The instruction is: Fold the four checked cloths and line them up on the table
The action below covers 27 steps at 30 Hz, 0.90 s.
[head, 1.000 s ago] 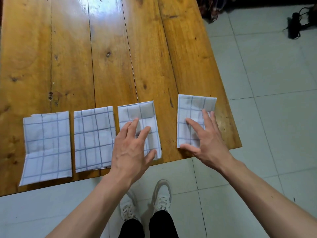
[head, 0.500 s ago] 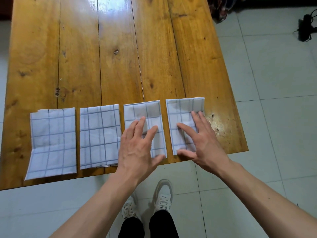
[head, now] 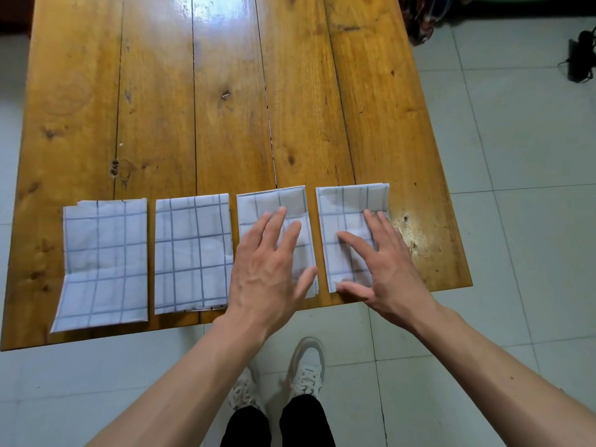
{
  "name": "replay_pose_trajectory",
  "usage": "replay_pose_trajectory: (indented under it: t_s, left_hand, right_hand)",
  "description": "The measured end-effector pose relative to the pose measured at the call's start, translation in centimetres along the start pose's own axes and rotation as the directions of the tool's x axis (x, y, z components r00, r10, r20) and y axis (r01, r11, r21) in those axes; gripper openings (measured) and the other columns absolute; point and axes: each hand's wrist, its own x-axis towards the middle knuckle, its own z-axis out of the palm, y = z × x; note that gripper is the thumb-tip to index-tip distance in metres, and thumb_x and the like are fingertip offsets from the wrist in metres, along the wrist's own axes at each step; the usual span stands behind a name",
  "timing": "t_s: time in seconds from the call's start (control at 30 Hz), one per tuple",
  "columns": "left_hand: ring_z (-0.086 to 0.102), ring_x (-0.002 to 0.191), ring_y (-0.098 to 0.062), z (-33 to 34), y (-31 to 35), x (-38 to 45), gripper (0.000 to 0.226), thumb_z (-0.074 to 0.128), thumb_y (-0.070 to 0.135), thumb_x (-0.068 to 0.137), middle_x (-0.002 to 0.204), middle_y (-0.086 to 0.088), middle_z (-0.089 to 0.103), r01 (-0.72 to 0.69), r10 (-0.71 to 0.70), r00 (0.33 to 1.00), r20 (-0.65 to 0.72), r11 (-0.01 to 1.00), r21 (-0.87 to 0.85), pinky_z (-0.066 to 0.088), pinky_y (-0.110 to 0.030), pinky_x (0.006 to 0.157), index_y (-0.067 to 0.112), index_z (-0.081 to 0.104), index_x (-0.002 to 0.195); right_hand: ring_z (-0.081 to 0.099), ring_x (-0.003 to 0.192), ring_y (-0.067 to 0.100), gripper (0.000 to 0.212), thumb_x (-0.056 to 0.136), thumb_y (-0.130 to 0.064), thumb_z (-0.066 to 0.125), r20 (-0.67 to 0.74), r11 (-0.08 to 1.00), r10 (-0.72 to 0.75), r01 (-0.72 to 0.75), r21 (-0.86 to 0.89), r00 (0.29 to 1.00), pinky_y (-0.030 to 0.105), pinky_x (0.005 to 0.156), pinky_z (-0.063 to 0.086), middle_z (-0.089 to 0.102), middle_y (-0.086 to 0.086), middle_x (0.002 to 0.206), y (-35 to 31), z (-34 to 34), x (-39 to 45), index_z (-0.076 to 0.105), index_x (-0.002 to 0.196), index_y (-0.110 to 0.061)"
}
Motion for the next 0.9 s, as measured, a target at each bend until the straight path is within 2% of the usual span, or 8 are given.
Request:
replay_pose_trajectory:
  t_s: [0.03,0.13,0.23,0.4,0.53,0.67,0.77,0.9]
  left_hand:
    - [0.010,0.152,-0.027,-0.2,0.1,0.5,0.079,0.054,0.060,0.089,0.165,-0.008,0.014,-0.024,0.024,1.000,0.019,1.000,0.011,0.013,-0.041,0.121,0.023,0.028,0.153]
    - [-0.020,0.151,-0.025,-0.4,-0.1,2.2,0.097,0.056,0.061,0.089,0.165,-0.005,-0.020,-0.092,0.071,0.980,0.187,0.990,0.106,-0.005,-0.041,0.122,0.026,-0.004,0.158]
    - [-0.032,0.146,-0.023,-0.4,-0.6,3.6,0.109,0.056,0.066,0.087,0.160,-0.002,-0.033,-0.129,0.077,0.951,0.300,0.979,0.158,-0.007,-0.046,0.124,0.026,-0.019,0.155]
    - [-0.031,0.147,-0.023,-0.6,-1.0,4.3,0.115,0.060,0.068,0.083,0.160,0.000,-0.033,-0.092,0.039,0.931,0.364,0.987,0.129,-0.002,-0.050,0.124,0.027,-0.020,0.155]
    - [-0.029,0.148,-0.023,-0.6,-1.0,4.3,0.114,0.061,0.066,0.083,0.161,0.000,-0.030,-0.088,0.047,0.939,0.342,0.990,0.107,-0.002,-0.049,0.124,0.027,-0.017,0.156]
    - [-0.022,0.151,-0.019,-0.8,-0.7,3.6,0.106,0.062,0.065,0.083,0.165,0.002,-0.018,-0.120,0.106,0.959,0.263,0.992,0.038,-0.003,-0.044,0.125,0.032,-0.007,0.157]
    - [-0.015,0.152,-0.017,-1.2,-0.7,2.4,0.099,0.060,0.066,0.083,0.167,0.003,-0.006,-0.149,0.151,0.977,0.148,0.989,-0.020,-0.003,-0.040,0.124,0.033,0.005,0.158]
    - [0.000,0.154,-0.017,-2.1,-0.8,0.0,0.090,0.053,0.069,0.084,0.167,0.003,0.008,-0.090,0.095,0.992,0.080,0.993,-0.070,0.009,-0.040,0.125,0.031,0.016,0.157]
  right_hand:
    - [-0.014,0.151,0.021,0.084,0.080,-0.053,0.072,0.004,1.000,0.001,-0.001,-0.003,1.000,0.037,0.117,-0.008,-0.004,0.004,0.165,0.0,0.0,0.0,0.028,0.150,-0.039]
    - [-0.014,0.151,0.020,0.086,0.080,-0.054,0.071,0.014,1.000,0.006,-0.005,-0.018,1.000,0.038,0.118,-0.009,-0.006,0.003,0.165,0.0,0.0,0.0,0.025,0.151,-0.039]
    - [-0.016,0.150,0.020,0.089,0.080,-0.056,0.069,0.025,1.000,0.011,-0.011,-0.017,1.000,0.040,0.118,-0.010,-0.009,0.001,0.165,0.0,0.0,0.1,0.021,0.153,-0.039]
    - [-0.022,0.149,0.018,0.093,0.082,-0.059,0.065,0.067,0.998,0.031,-0.028,-0.049,0.997,0.043,0.120,-0.011,-0.017,-0.002,0.163,0.0,-0.1,0.3,0.008,0.154,-0.041]
    - [-0.024,0.148,0.018,0.095,0.083,-0.060,0.063,0.076,0.997,0.049,-0.044,-0.059,0.996,0.044,0.120,-0.012,-0.020,-0.003,0.163,-0.1,-0.2,0.4,0.002,0.154,-0.042]
    - [-0.024,0.148,0.019,0.094,0.084,-0.059,0.063,0.079,0.996,0.062,-0.057,-0.066,0.995,0.043,0.119,-0.012,-0.019,-0.003,0.163,-0.3,-0.3,0.3,0.002,0.154,-0.041]
    - [-0.025,0.148,0.019,0.094,0.084,-0.060,0.062,0.052,0.998,0.045,-0.042,-0.048,0.998,0.047,0.122,-0.008,-0.020,-0.004,0.163,-0.2,-0.4,0.3,0.002,0.154,-0.042]
    - [-0.023,0.149,0.017,0.091,0.083,-0.067,0.056,-0.022,0.999,0.033,-0.034,-0.033,0.999,0.047,0.122,-0.005,-0.017,-0.007,0.163,-0.4,-1.0,-0.3,0.006,0.155,-0.043]
